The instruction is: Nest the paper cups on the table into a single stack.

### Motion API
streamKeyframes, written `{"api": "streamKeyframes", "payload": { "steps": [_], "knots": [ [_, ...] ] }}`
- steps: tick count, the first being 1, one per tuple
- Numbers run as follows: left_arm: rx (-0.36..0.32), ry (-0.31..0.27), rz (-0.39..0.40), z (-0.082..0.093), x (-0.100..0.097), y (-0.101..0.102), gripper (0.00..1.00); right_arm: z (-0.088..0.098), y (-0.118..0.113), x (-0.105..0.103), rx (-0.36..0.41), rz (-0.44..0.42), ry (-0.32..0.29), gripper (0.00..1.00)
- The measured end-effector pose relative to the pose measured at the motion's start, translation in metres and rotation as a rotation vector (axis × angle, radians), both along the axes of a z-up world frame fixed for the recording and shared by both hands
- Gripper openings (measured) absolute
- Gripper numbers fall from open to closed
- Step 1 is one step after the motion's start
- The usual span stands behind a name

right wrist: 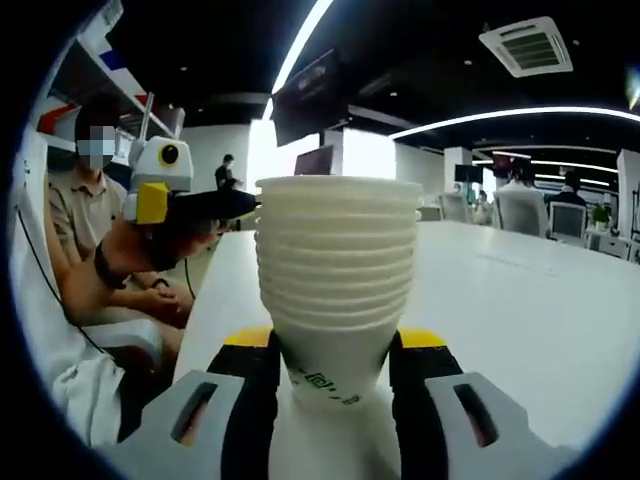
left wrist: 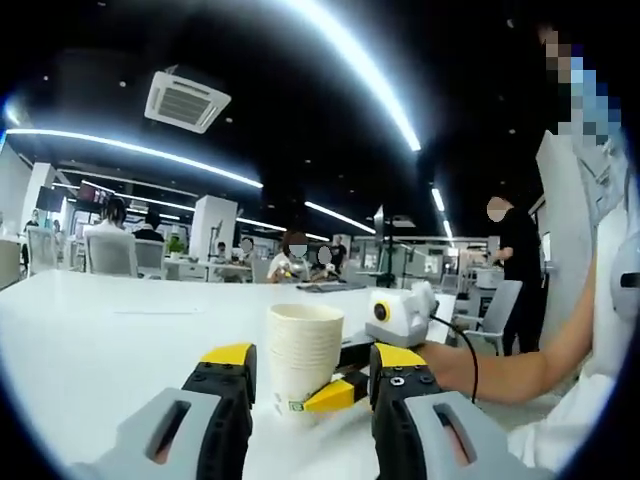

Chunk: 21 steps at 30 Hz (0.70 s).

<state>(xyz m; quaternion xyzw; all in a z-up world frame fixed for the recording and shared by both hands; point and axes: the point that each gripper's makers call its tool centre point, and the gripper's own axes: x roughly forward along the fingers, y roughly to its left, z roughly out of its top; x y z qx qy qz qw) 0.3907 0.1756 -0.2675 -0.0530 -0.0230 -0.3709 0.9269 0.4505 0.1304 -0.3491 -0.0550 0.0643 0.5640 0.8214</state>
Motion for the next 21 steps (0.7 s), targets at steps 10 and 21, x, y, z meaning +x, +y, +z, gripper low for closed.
{"api": "streamKeyframes", "payload": {
  "steps": [10, 21],
  "knots": [
    [-0.003, 0.001, 0.016, 0.001, 0.0, 0.007, 0.47, 0.035, -0.001, 0.039, 0.04, 0.0, -0.046, 0.45],
    [0.01, 0.007, 0.012, 0.006, 0.001, 0.003, 0.47, 0.078, -0.019, 0.176, 0.063, -0.146, -0.121, 0.45]
  ]
}}
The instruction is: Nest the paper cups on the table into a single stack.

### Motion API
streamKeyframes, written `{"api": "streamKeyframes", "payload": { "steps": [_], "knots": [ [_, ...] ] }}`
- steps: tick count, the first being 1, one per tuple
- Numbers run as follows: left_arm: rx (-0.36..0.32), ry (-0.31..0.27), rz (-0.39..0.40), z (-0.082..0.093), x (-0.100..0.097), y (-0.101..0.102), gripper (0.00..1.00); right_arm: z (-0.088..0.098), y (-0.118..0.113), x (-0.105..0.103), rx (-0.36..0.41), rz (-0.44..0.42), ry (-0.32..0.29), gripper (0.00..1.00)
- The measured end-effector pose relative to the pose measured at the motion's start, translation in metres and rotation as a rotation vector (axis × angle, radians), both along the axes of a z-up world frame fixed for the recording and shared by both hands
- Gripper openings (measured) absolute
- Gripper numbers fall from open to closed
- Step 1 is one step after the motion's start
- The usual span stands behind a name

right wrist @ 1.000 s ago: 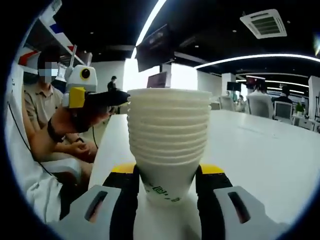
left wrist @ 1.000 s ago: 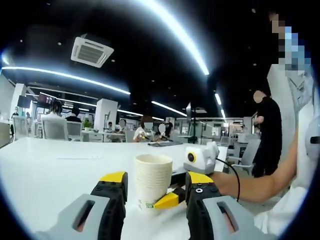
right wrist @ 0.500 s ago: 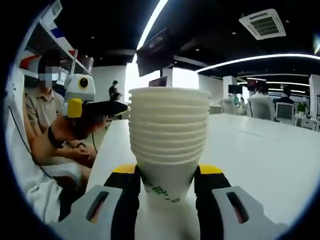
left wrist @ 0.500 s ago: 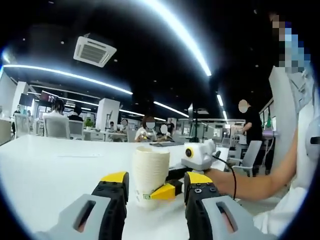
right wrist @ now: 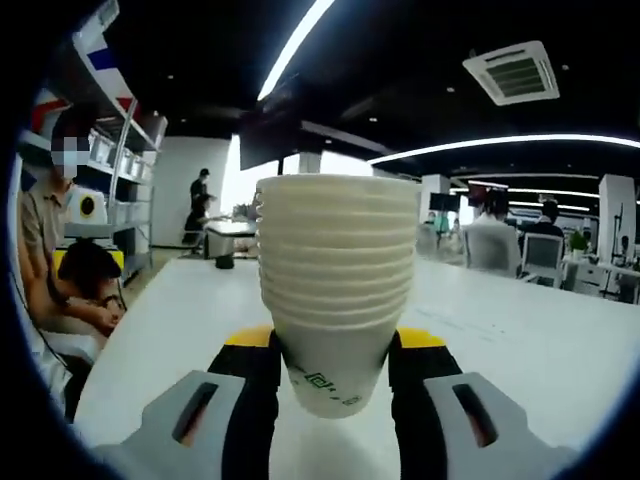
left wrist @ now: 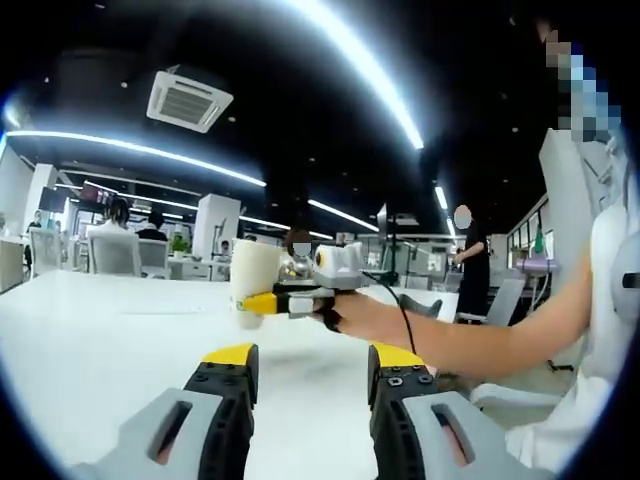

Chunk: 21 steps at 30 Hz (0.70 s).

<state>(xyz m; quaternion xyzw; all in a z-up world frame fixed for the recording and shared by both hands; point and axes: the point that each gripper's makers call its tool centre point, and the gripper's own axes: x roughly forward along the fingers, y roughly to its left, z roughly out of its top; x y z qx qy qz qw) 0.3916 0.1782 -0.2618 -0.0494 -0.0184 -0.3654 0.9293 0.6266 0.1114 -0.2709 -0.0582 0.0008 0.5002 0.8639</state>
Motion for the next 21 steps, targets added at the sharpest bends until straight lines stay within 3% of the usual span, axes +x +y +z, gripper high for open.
{"api": "streamKeyframes", "payload": {
  "steps": [6, 13, 18, 21],
  "knots": [
    [0.008, 0.008, -0.002, 0.0, 0.005, -0.002, 0.46, -0.006, -0.005, 0.077, 0.015, -0.103, 0.022, 0.45],
    [0.015, 0.014, 0.007, 0.002, 0.008, 0.001, 0.46, -0.026, 0.008, 0.137, -0.02, -0.167, 0.039, 0.45],
    [0.013, 0.026, 0.02, -0.001, 0.014, 0.007, 0.46, -0.044, 0.03, 0.165, -0.057, -0.178, 0.062, 0.45],
    [0.013, 0.033, 0.024, -0.003, 0.016, 0.008, 0.46, -0.05, 0.044, 0.165, -0.071, -0.161, 0.07, 0.45]
  ]
}}
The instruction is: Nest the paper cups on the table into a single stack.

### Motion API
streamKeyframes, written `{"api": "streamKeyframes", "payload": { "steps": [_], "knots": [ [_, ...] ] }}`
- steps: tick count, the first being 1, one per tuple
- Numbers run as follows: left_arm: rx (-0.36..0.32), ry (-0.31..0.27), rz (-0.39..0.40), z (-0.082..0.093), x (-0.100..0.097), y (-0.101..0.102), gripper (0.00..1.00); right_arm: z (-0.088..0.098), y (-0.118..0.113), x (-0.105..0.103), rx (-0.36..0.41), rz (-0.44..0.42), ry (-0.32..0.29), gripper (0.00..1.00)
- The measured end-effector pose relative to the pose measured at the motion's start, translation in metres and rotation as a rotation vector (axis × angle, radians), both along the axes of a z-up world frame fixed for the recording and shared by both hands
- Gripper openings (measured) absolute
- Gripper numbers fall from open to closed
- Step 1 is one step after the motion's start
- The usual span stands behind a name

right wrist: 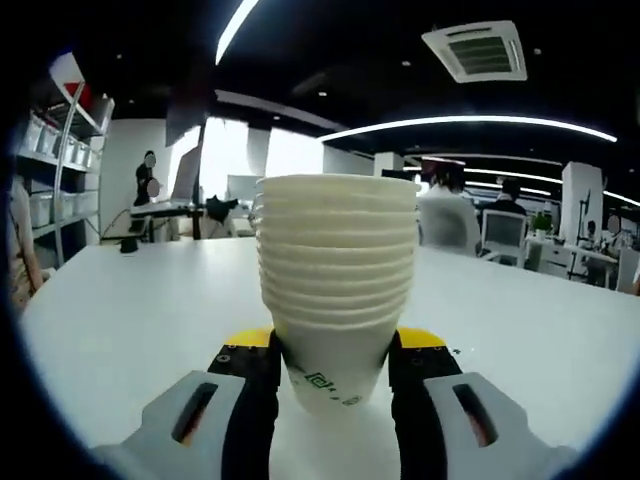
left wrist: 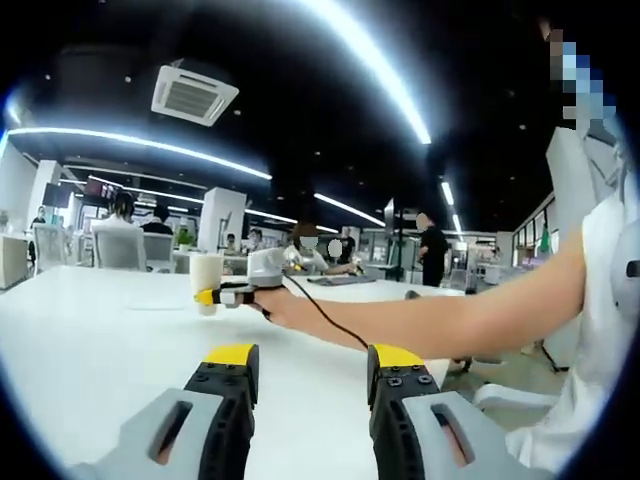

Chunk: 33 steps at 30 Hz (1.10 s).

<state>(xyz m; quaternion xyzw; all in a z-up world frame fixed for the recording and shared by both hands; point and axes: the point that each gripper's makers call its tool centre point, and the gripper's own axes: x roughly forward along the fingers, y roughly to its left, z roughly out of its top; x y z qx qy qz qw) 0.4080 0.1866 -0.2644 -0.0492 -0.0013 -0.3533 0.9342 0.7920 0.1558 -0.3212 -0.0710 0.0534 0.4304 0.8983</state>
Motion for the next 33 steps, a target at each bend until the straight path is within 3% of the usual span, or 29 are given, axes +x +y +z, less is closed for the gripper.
{"api": "streamKeyframes", "payload": {
  "steps": [8, 10, 16, 19, 21, 23, 25, 30, 33],
  "knots": [
    [-0.001, 0.008, 0.001, -0.002, 0.005, 0.003, 0.46, -0.031, 0.003, 0.009, -0.023, -0.017, 0.058, 0.45],
    [-0.007, 0.009, 0.003, -0.003, 0.006, 0.004, 0.46, -0.029, 0.0, 0.015, 0.017, -0.035, 0.07, 0.45],
    [-0.011, 0.016, 0.014, -0.007, 0.007, 0.007, 0.47, -0.027, -0.006, 0.012, 0.001, -0.047, 0.056, 0.5],
    [-0.019, 0.008, 0.037, -0.004, 0.008, 0.013, 0.48, -0.012, -0.018, 0.007, 0.013, -0.047, 0.048, 0.54],
    [-0.02, 0.003, 0.054, -0.002, 0.01, 0.018, 0.48, -0.001, -0.029, -0.002, 0.022, -0.048, 0.035, 0.56],
    [-0.014, -0.001, 0.076, 0.001, 0.012, 0.024, 0.49, 0.016, -0.042, -0.025, 0.079, -0.043, 0.048, 0.58],
    [-0.004, -0.005, 0.097, 0.006, 0.013, 0.03, 0.5, 0.026, -0.054, -0.048, 0.087, -0.03, 0.059, 0.61],
    [0.007, -0.006, 0.159, 0.017, 0.018, 0.045, 0.56, 0.061, -0.087, -0.097, 0.103, -0.031, -0.014, 0.62],
    [0.01, -0.026, 0.19, 0.023, 0.021, 0.052, 0.55, 0.085, -0.111, -0.141, 0.151, -0.054, -0.052, 0.65]
  ]
}}
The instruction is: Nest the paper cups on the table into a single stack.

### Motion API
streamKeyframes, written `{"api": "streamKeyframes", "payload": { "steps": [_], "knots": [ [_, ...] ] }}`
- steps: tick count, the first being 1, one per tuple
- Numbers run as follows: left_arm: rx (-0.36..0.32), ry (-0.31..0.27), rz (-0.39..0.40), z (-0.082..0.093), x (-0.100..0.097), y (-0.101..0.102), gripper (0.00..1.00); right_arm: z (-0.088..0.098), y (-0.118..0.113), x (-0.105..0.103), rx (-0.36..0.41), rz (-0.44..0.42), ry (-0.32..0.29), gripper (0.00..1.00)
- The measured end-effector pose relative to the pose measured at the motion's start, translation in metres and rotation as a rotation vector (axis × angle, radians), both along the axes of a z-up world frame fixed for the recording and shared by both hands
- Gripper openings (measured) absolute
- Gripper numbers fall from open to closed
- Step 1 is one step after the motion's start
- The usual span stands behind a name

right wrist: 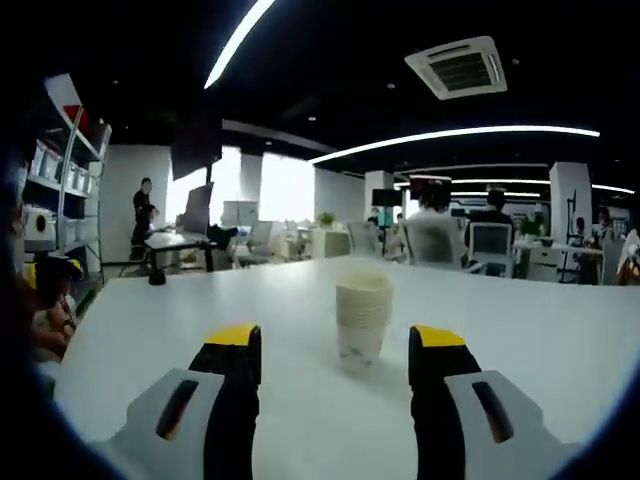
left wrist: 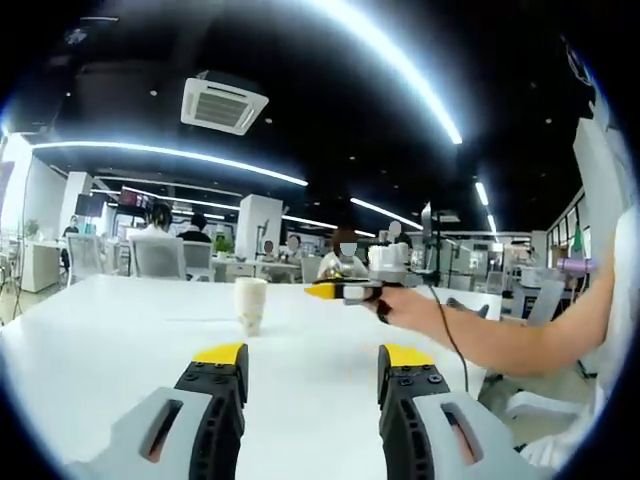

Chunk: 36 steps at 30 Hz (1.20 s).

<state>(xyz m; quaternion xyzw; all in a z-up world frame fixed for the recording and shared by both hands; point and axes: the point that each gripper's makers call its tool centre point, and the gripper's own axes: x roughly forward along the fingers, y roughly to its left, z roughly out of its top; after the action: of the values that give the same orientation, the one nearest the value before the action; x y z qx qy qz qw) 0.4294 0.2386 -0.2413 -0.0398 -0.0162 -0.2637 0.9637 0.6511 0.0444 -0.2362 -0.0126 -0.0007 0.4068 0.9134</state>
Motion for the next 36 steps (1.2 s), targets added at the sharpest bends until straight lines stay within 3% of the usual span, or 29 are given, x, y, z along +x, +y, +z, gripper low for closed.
{"api": "streamKeyframes", "payload": {
  "steps": [3, 6, 14, 20, 25, 28, 36],
  "knots": [
    [0.003, -0.003, 0.016, 0.001, 0.002, 0.004, 0.6, 0.016, -0.021, -0.042, 0.033, -0.029, -0.046, 0.66],
    [0.028, -0.002, 0.045, 0.001, 0.004, 0.007, 0.61, 0.02, -0.038, -0.082, 0.03, -0.051, -0.07, 0.68],
    [0.101, 0.022, 0.135, -0.002, -0.004, 0.016, 0.61, 0.002, -0.08, -0.178, 0.051, -0.145, -0.065, 0.67],
    [0.07, -0.013, 0.16, 0.009, -0.028, 0.022, 0.61, 0.007, -0.101, -0.232, 0.049, -0.187, -0.076, 0.65],
    [0.036, -0.03, 0.171, 0.008, -0.055, 0.009, 0.6, 0.029, -0.115, -0.252, 0.044, -0.227, -0.138, 0.64],
    [0.047, -0.034, 0.171, 0.008, -0.058, 0.01, 0.6, 0.041, -0.116, -0.26, 0.057, -0.228, -0.168, 0.64],
    [0.057, -0.046, 0.152, 0.009, -0.062, 0.009, 0.59, 0.033, -0.118, -0.258, 0.07, -0.222, -0.164, 0.64]
  ]
}}
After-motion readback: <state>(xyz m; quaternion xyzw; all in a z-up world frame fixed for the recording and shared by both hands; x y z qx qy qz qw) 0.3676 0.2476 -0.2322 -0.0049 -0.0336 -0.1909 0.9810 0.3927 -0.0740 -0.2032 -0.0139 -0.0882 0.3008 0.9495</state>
